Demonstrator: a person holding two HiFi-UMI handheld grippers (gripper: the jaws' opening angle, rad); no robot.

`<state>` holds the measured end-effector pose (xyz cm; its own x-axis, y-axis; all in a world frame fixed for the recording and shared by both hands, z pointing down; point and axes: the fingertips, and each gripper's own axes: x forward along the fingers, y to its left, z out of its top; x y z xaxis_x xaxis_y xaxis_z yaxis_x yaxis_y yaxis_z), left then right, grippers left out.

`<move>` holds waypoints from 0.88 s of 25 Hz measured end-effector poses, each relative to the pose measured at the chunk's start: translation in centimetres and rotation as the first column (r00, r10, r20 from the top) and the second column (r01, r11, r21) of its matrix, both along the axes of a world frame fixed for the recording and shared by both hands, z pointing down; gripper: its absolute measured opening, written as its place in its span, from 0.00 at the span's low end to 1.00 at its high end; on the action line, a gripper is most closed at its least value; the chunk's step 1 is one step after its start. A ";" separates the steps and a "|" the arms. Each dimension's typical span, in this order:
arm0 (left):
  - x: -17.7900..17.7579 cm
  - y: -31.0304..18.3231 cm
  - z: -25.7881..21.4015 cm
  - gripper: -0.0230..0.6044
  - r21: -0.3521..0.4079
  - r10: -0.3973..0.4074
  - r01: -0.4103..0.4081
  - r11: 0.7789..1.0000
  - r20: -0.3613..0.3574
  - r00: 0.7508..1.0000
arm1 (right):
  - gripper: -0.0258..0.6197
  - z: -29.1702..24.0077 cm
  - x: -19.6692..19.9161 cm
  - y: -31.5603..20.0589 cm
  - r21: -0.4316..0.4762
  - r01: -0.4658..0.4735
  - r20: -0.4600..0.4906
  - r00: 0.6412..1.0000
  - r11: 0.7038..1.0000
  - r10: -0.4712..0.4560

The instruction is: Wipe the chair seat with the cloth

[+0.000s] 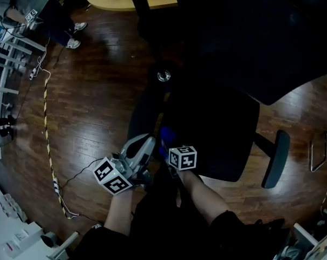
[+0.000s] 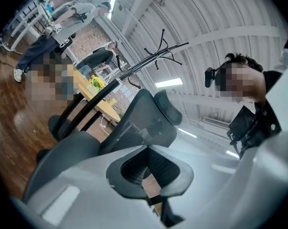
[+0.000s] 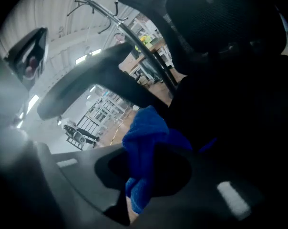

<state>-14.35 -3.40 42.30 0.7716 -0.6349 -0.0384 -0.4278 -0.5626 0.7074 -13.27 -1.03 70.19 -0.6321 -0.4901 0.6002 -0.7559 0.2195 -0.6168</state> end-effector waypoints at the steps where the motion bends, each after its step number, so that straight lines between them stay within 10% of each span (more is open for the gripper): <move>1: -0.3 0.0 0.1 0.02 -0.003 -0.006 0.006 1.000 0.001 1.000 | 0.14 0.8 -1.0 0.5 -0.015 0.023 -0.025 0.999 1.000 -0.023; 10: -0.5 0.8 0.7 0.02 -0.013 0.021 -0.021 1.000 0.009 1.000 | 0.14 3.6 0.7 1.7 -0.015 -0.048 -0.064 0.997 0.999 0.047; 22: 7.7 0.4 0.7 0.02 -0.009 0.236 -0.236 0.972 -0.011 0.972 | 0.14 5.1 21.8 9.3 -0.025 -0.410 -0.206 0.895 0.912 0.397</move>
